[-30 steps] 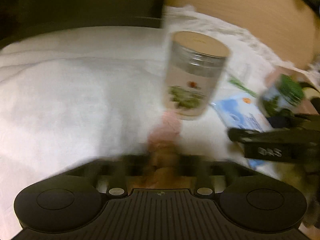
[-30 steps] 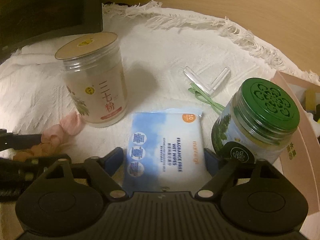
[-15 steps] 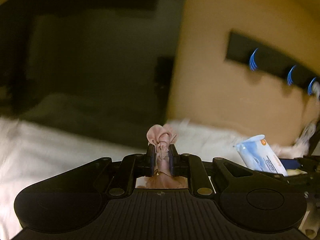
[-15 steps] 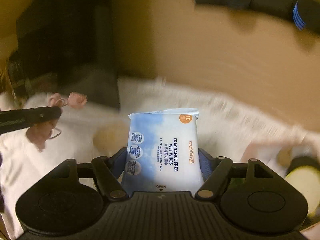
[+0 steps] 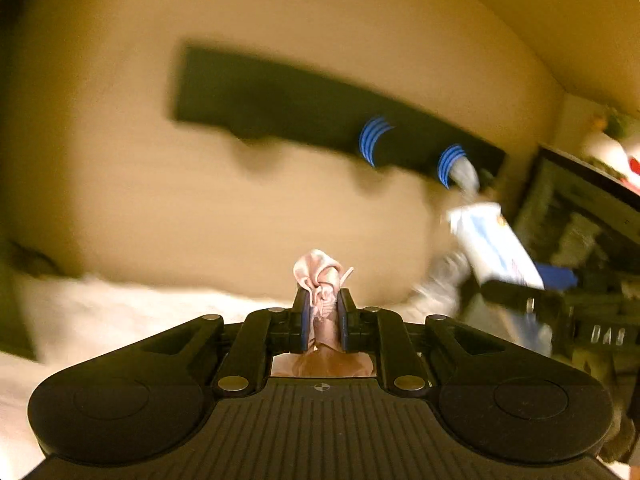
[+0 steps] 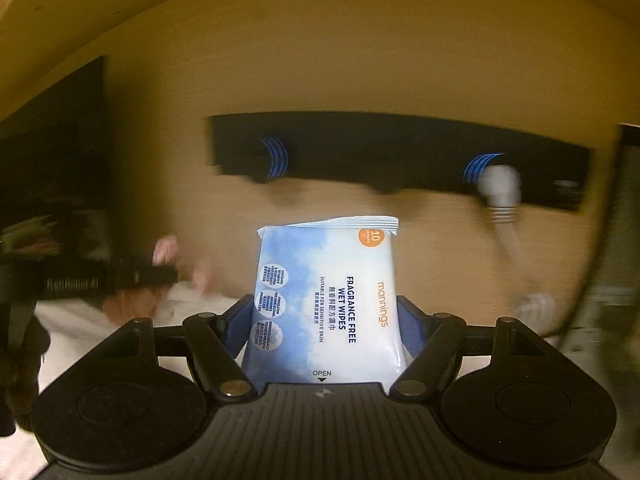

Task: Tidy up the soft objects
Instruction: 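Release the scrunchie into the pink box with the left gripper while the right carries the wipes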

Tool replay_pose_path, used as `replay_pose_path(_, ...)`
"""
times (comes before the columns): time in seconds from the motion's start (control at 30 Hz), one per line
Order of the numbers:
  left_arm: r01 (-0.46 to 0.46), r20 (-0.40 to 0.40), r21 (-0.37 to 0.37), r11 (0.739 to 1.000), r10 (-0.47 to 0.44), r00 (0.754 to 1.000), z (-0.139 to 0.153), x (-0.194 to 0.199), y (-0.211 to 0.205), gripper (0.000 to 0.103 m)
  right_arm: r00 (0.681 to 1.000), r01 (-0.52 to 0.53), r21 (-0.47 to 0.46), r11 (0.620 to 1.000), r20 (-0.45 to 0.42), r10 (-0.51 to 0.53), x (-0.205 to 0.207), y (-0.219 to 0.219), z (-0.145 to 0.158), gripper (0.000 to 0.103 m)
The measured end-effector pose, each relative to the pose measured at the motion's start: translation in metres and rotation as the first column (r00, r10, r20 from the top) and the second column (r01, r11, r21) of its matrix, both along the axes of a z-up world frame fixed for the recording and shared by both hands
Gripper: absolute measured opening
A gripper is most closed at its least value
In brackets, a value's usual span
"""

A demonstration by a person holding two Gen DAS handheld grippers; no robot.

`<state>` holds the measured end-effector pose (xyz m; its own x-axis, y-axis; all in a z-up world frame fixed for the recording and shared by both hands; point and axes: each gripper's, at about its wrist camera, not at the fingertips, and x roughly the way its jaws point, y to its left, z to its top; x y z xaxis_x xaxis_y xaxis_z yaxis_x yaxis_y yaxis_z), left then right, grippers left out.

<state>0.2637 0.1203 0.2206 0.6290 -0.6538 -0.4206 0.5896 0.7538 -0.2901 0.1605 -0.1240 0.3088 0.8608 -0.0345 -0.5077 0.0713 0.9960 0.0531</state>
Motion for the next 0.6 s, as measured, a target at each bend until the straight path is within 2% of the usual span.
replay_pose_path(0.2,0.125,-0.126,0.015,0.992,-0.122,0.985,-0.039,0.014,-0.077,0.019,0.994,0.103,-0.021,0.994,-0.040,-0.104,-0.012,-0.055,-0.017,0.073)
replay_pose_path(0.27,0.165,-0.209,-0.009,0.986,-0.163,0.964,-0.058,0.026,-0.103,0.022,0.988,0.135,-0.005,0.991,-0.074,-0.135,-0.014,-0.069,-0.029,0.073)
replay_pose_path(0.3,0.186,-0.232,0.002,0.982,-0.181,0.956,-0.068,0.031,-0.112,0.026,0.985,0.148,0.004,0.989,-0.089,-0.147,-0.015,-0.076,-0.036,0.073)
replay_pose_path(0.33,0.199,-0.253,0.045,0.979,-0.182,0.950,-0.082,0.036,-0.124,0.028,0.982,0.159,0.016,0.987,-0.110,-0.157,-0.015,-0.082,-0.044,0.073)
replay_pose_path(0.37,0.199,-0.278,0.125,0.972,-0.158,0.947,-0.099,0.043,-0.137,0.028,0.978,0.169,0.028,0.985,-0.128,-0.164,-0.015,-0.090,-0.051,0.073)
replay_pose_path(0.4,0.193,-0.301,0.215,0.957,-0.123,0.946,-0.115,0.048,-0.151,0.030,0.974,0.179,0.042,0.983,-0.150,-0.171,-0.014,-0.096,-0.059,0.073)
replay_pose_path(0.47,0.192,-0.311,0.327,0.925,-0.086,0.946,-0.139,0.053,-0.168,0.031,0.966,0.190,0.061,0.980,-0.190,-0.176,-0.018,-0.100,-0.071,0.073)
replay_pose_path(0.5,0.195,-0.305,0.330,0.924,-0.091,0.948,-0.143,0.055,-0.172,0.031,0.962,0.191,0.069,0.979,-0.212,-0.172,-0.016,-0.103,-0.078,0.073)
replay_pose_path(0.53,0.190,-0.298,0.304,0.934,-0.096,0.950,-0.143,0.053,-0.165,0.031,0.960,0.187,0.074,0.980,-0.227,-0.166,-0.014,-0.104,-0.083,0.073)
replay_pose_path(0.6,0.156,-0.280,0.161,0.975,-0.106,0.954,-0.129,0.052,-0.146,0.031,0.957,0.172,0.083,0.982,-0.250,-0.147,-0.010,-0.105,-0.092,0.073)
